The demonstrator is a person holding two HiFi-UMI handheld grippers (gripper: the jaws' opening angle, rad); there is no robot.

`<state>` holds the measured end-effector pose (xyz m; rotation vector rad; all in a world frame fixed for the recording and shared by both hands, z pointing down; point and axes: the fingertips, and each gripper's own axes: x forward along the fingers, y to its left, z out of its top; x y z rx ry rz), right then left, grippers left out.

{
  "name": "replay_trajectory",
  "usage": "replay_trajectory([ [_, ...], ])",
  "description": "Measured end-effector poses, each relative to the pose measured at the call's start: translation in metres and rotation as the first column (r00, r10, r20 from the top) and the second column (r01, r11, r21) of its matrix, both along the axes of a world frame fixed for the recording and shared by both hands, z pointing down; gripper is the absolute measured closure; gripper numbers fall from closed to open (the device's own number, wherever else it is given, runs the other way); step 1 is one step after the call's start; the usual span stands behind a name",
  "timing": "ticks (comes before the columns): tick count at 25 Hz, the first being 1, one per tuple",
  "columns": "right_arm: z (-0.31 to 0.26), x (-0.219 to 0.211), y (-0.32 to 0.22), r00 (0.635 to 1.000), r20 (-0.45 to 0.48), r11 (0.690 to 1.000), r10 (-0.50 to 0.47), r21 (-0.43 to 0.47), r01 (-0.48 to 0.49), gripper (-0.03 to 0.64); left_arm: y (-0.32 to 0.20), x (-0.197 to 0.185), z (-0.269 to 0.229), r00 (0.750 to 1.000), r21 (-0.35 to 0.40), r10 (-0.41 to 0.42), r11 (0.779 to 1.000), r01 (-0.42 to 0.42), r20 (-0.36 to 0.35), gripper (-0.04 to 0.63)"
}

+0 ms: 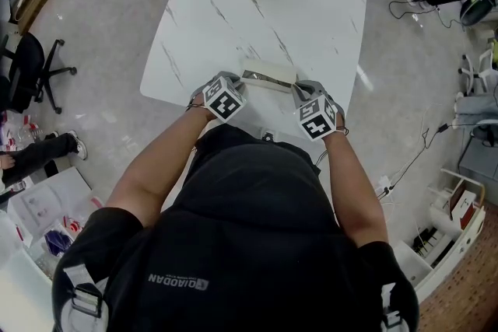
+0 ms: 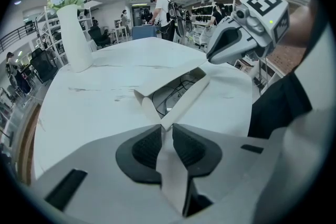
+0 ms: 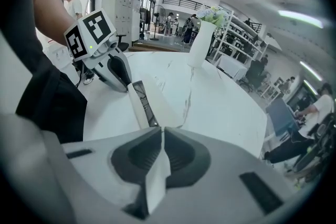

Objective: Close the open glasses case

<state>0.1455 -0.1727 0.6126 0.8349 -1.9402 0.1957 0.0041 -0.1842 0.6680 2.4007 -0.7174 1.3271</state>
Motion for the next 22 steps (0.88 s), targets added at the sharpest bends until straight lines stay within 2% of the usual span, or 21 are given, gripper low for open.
replay_trajectory([
  [8, 0.001, -0.002, 0.001, 1.000, 0.005, 1.000, 0.010, 0.013, -0.010, 0.601, 0.000, -0.001, 0.000, 1.000, -0.008, 0.008, 1.000, -0.008, 0.002, 0.525],
  [22, 0.019, -0.005, 0.015, 1.000, -0.001, 0.999, -0.001, -0.032, 0.001, 0.600, -0.003, -0.001, 0.001, 1.000, 0.001, 0.015, 1.000, -0.015, -0.001, 0.525],
])
